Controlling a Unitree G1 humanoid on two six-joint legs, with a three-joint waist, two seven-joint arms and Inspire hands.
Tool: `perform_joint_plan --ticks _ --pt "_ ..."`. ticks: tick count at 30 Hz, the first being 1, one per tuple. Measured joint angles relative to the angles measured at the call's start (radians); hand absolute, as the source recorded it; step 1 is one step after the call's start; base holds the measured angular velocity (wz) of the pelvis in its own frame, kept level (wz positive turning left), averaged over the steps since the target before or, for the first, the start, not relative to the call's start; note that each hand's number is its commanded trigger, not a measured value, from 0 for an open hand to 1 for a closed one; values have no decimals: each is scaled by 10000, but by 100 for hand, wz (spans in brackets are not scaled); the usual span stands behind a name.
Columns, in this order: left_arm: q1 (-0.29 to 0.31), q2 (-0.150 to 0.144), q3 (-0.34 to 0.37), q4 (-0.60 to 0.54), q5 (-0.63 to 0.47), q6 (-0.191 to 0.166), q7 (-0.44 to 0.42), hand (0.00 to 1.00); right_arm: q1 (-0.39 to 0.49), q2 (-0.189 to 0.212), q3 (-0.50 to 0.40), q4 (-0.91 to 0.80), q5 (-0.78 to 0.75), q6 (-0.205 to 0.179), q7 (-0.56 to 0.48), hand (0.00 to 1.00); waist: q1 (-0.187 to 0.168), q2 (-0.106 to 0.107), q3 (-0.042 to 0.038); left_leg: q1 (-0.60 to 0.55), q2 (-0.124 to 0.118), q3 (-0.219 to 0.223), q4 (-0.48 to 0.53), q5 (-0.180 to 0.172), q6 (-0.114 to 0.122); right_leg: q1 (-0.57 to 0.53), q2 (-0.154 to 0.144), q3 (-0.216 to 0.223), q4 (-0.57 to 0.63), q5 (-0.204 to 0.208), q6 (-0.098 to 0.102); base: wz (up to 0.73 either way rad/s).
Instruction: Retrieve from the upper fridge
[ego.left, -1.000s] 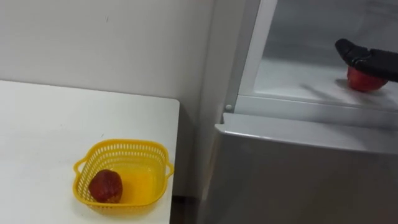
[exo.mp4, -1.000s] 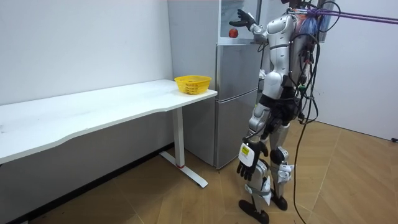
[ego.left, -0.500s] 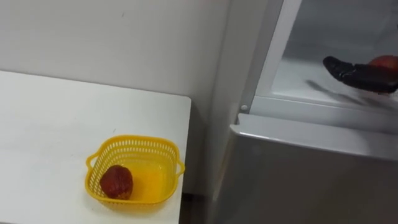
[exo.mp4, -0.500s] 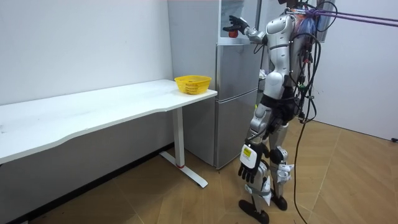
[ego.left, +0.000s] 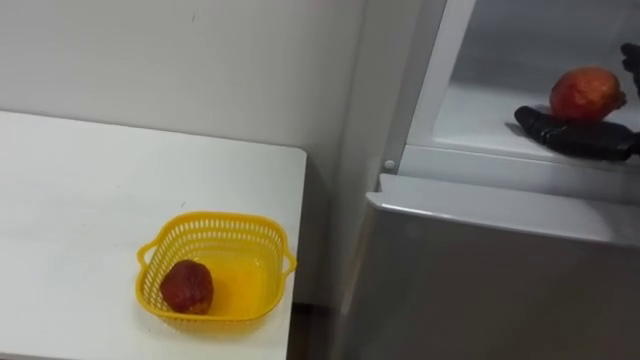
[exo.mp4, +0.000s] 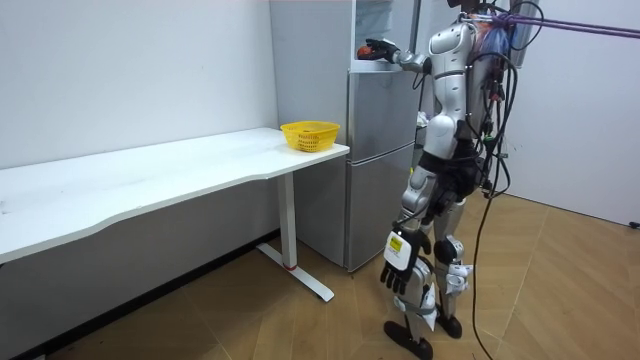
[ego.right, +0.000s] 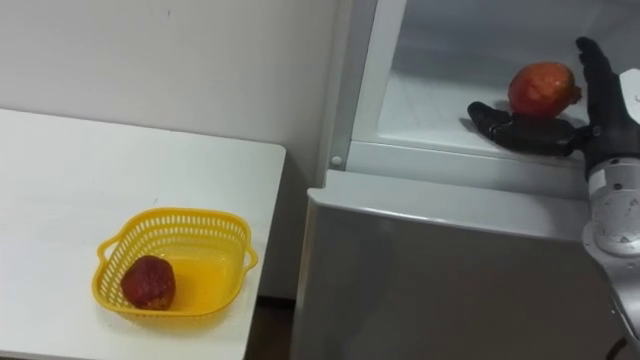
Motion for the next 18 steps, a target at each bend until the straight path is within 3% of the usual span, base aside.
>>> perform_joint_plan --ticks 18 --pt "-126 18 14 10 -3 -197 -1 0 -2 -28 2 185 -133 -29 34 0 86 17 -25 68 4 55 -47 5 6 6 14 192 3 1 -2 -1"
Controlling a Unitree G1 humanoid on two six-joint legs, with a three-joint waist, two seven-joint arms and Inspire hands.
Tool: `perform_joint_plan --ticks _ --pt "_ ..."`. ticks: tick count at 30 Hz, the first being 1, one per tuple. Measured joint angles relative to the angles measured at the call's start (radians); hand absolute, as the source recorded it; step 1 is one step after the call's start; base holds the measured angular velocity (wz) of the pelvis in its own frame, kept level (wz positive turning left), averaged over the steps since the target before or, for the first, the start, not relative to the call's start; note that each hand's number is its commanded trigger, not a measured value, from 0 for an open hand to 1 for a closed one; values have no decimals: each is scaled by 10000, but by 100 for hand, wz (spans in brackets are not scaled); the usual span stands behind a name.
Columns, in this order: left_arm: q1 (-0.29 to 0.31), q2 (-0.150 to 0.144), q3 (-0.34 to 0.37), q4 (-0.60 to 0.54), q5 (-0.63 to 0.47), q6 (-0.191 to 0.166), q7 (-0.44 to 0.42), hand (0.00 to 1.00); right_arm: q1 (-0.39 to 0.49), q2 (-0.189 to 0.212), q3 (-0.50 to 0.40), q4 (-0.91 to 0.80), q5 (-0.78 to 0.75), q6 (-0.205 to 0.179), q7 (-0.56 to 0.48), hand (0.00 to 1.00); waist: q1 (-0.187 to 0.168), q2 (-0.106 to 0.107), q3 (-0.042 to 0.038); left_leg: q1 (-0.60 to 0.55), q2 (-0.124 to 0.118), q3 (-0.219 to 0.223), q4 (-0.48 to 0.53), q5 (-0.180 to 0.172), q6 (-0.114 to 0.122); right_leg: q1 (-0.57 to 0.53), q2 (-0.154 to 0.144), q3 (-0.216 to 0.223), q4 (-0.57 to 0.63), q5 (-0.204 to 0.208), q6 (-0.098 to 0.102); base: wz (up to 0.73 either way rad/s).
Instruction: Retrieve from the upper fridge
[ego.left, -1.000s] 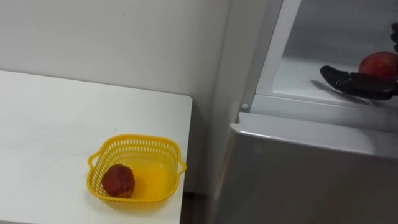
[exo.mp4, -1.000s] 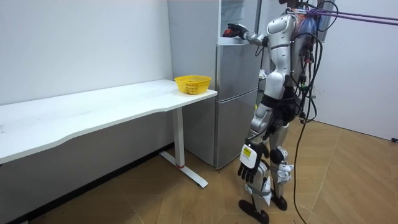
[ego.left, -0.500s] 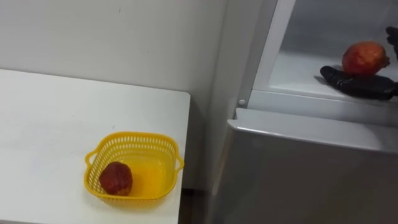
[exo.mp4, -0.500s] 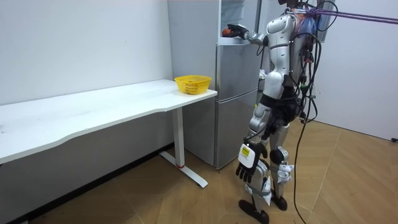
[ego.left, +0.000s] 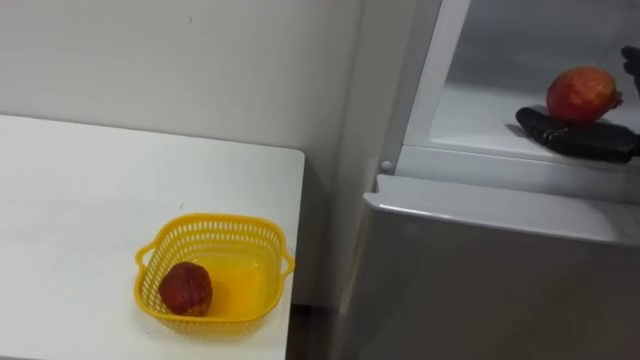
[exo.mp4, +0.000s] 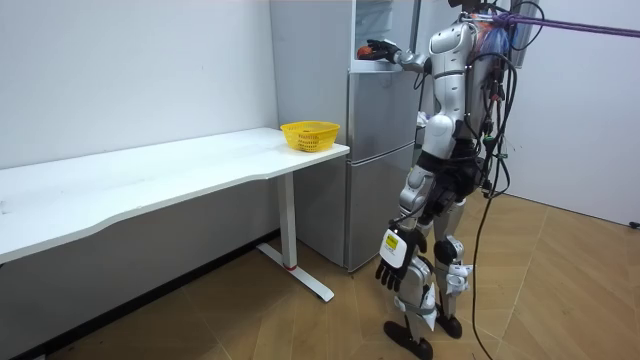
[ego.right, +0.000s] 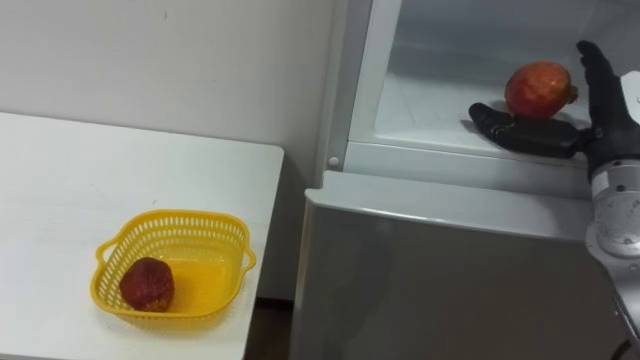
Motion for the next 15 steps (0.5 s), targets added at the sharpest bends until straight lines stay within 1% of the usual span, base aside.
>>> perform_joint_plan --ticks 5,8,10,12,15 --pt "-1 -1 -4 -5 1 14 -3 0 -8 -1 4 175 48 -11 0 0 28 -36 -26 5 -1 -2 13 1 1 15 0 -4 0 0 0 0" --pt "-1 2 -14 -18 4 21 -5 0 -173 -2 37 675 94 -73 111 0 69 -71 -49 43 -3 4 37 0 2 88 -1 -5 -1 0 0 1" --pt "10 9 -25 -16 3 27 -6 0 -394 -2 117 1070 93 -74 231 0 77 -82 -49 42 -5 -10 46 12 14 104 -5 -64 -2 1 -2 0" --pt "29 24 -50 -19 2 38 -16 0 -420 -10 116 1236 96 -77 251 0 93 -102 -51 58 -7 -12 50 25 15 135 -8 -94 -2 2 -3 4" --pt "79 59 -53 -14 2 97 -125 0 -910 -76 325 2047 332 -106 554 0 116 -124 -46 62 -1 -33 93 31 9 145 5 -87 -2 14 -23 0"
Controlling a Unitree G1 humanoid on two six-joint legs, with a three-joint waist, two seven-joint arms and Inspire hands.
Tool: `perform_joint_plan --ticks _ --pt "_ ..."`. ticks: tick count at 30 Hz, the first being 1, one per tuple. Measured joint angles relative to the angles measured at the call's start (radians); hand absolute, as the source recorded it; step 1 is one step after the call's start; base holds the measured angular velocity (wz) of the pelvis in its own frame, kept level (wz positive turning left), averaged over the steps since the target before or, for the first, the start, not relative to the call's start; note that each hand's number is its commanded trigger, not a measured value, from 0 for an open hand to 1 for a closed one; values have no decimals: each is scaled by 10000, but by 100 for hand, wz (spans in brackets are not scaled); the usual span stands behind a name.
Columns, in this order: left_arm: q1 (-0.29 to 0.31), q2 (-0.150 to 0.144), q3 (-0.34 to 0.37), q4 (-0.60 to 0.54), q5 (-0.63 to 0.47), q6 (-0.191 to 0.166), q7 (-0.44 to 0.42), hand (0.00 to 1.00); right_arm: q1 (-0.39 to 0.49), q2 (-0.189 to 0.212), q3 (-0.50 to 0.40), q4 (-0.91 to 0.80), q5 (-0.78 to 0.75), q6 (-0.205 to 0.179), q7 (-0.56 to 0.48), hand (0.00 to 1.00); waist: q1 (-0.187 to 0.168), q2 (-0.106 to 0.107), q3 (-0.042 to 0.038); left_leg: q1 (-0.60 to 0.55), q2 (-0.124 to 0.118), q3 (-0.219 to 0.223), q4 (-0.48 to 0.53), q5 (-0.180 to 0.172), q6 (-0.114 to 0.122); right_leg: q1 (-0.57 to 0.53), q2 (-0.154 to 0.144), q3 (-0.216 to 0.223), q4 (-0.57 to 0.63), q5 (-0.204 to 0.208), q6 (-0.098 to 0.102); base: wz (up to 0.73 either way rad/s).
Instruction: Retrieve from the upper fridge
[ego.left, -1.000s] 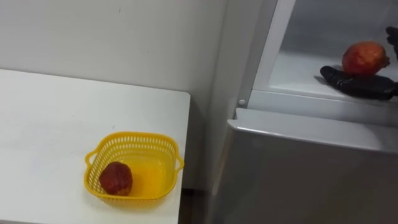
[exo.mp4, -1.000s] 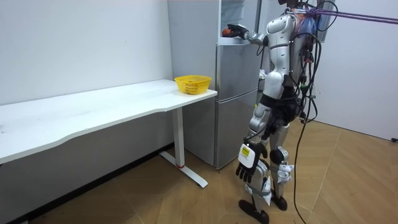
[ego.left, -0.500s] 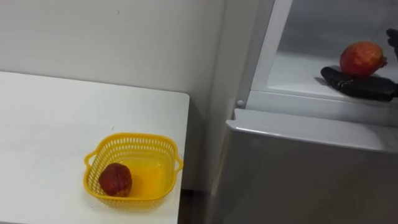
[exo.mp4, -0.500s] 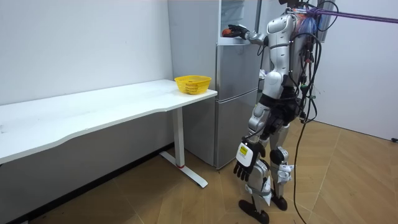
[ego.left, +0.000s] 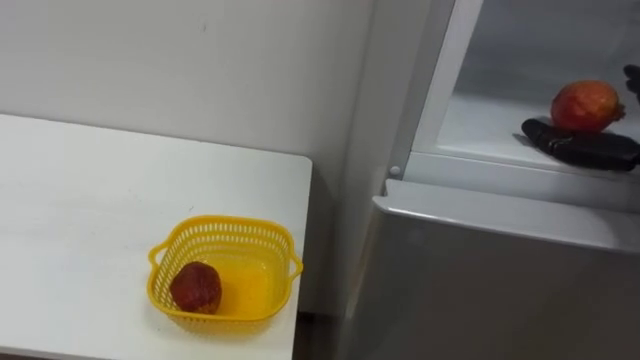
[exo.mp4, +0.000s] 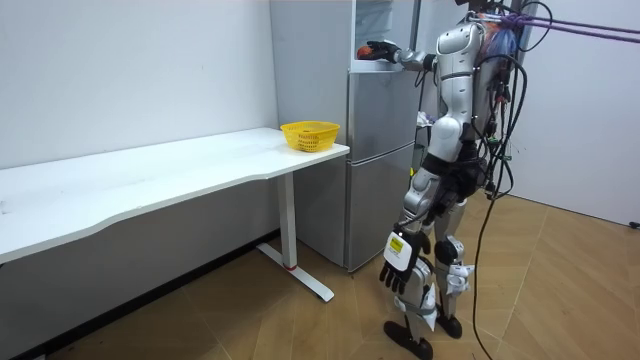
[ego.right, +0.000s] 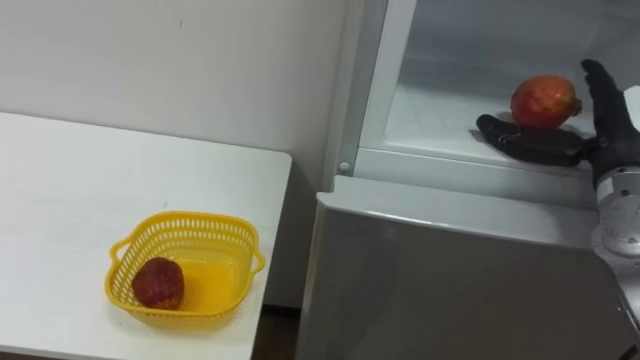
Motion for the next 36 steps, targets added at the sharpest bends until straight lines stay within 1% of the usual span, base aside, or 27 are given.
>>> perform_joint_plan --ticks 1,5,8,15,17,18,21,23,24,26,31,32,33,34,35,36 --pt "3 36 -1 -1 0 1 -48 0 -94 -102 103 197 75 24 142 0 19 -17 -3 -3 -1 -7 0 7 4 1 1 1 0 4 -6 0" --pt "73 187 -17 -8 1 5 -182 0 -271 -144 117 398 162 84 353 0 34 -44 4 -60 -11 -38 0 27 7 -50 -6 -11 31 6 -11 0" --pt "89 247 -13 -6 6 17 -247 0 -299 -281 169 394 151 102 512 0 51 -79 -9 -177 -10 -46 1 68 4 -200 -15 -6 107 8 -14 0" --pt "65 278 -32 12 3 5 -438 0 -469 -340 444 445 292 137 777 0 65 -186 56 -232 1 -35 -1 121 -15 -315 -21 61 205 7 -15 -1" --pt "64 278 -32 12 2 8 -486 0 -487 -369 444 445 339 147 857 0 63 -227 48 -316 5 -36 13 124 -20 -407 -19 94 232 6 -16 0" --pt "57 278 -32 12 2 10 -551 0 -521 -401 444 445 353 154 914 0 55 -253 63 -370 6 -36 29 127 -23 -461 -18 96 237 9 -21 0" --pt "58 279 -45 15 2 78 -620 0 -580 -427 485 457 347 293 976 0 89 -292 86 -382 5 -34 27 126 -23 -494 -14 100 243 13 -28 -1" --pt "38 280 -61 15 1 99 -617 0 -717 -536 688 647 350 296 996 0 98 -319 90 -447 8 -35 25 128 -27 -590 -15 106 274 16 -32 -2" --pt "-1 284 -82 25 2 102 -618 0 -777 -609 745 739 358 296 1038 0 127 -335 111 -466 9 -35 24 134 -31 -613 -13 105 278 25 -47 0" --pt "-84 289 -100 121 3 102 -619 0 -778 -658 765 807 373 295 1032 0 198 -345 119 -479 10 -40 25 137 -34 -616 -10 98 274 29 -54 0" --pt "-112 418 -173 215 4 100 -591 0 -778 -741 849 985 374 232 815 0 282 -361 136 -525 12 -107 29 147 -52 -625 3 21 252 35 -65 2" --pt "-112 437 -173 223 3 100 -591 0 -778 -742 850 1001 374 227 787 51 287 -362 141 -531 12 -115 30 149 -55 -626 3 10 252 35 -65 6" --pt "-112 477 -174 234 2 99 -585 0 -781 -743 852 1053 372 212 734 76 295 -337 162 -543 12 -136 44 150 -57 -625 2 -35 251 37 -68 6" --pt "-108 508 -169 244 1 97 -563 0 -785 -757 852 1072 372 213 724 89 301 -338 162 -566 12 -162 69 149 -58 -623 -3 -103 251 38 -69 6" --pt "-109 520 -169 242 1 97 -551 0 -785 -768 852 1079 373 214 715 100 299 -332 166 -590 11 -181 95 148 -59 -625 -7 -151 251 39 -70 8" --pt "-115 539 -170 232 1 96 -532 0 -789 -787 852 1090 373 214 666 100 299 -329 168 -651 11 -211 141 146 -59 -647 -5 -186 251 37 -79 6"
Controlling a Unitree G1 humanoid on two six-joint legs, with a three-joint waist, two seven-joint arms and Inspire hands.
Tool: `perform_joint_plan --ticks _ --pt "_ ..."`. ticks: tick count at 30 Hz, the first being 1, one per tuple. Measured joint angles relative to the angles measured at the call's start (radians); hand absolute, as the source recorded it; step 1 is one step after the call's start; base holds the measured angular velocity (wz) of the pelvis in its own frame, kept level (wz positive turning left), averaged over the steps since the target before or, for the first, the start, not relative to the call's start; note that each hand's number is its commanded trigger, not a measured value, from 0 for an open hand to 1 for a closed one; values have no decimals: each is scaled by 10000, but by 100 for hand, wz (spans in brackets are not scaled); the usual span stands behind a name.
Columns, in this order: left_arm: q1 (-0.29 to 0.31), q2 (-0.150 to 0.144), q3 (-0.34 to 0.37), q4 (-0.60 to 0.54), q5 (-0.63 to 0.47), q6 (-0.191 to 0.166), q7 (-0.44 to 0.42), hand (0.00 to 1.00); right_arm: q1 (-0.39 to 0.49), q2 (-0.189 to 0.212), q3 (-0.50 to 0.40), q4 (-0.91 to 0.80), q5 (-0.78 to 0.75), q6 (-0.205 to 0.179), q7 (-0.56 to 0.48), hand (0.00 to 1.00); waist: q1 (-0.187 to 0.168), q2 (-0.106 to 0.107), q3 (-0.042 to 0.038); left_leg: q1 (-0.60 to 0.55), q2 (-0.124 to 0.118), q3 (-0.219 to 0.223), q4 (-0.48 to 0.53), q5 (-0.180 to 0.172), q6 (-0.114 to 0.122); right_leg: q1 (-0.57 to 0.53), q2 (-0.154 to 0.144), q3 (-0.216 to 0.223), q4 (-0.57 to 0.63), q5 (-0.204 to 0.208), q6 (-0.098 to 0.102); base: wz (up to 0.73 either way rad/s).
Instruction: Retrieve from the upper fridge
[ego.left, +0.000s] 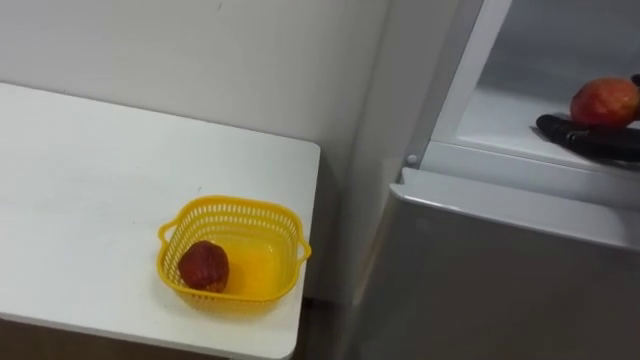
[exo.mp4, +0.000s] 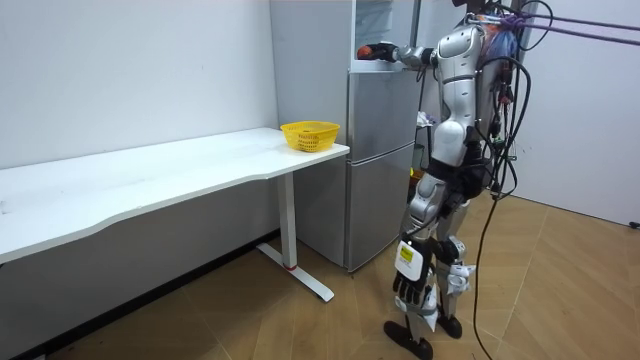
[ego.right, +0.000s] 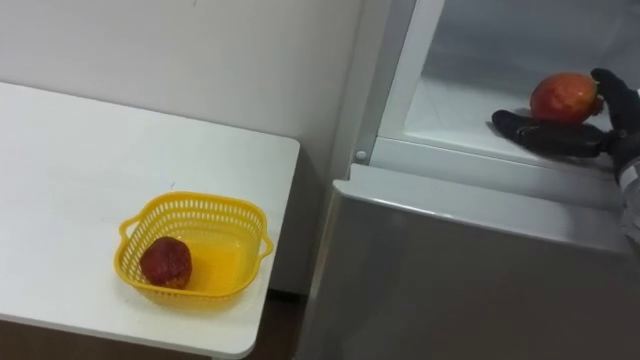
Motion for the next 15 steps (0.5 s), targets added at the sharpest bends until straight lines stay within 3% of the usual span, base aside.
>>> perform_joint_plan --ticks 5,15 --pt "-2 9 4 2 0 3 160 0 -72 2 4 -15 -17 -5 -66 100 12 17 11 -155 0 -8 99 10 -10 -125 9 -1 27 -13 -111 1" --pt "45 6 -139 -4 -3 0 382 0 -234 -10 14 -206 -1665 3 -890 100 70 116 -25 -242 5 7 233 -2 -61 -116 100 -12 -51 -89 -171 2"
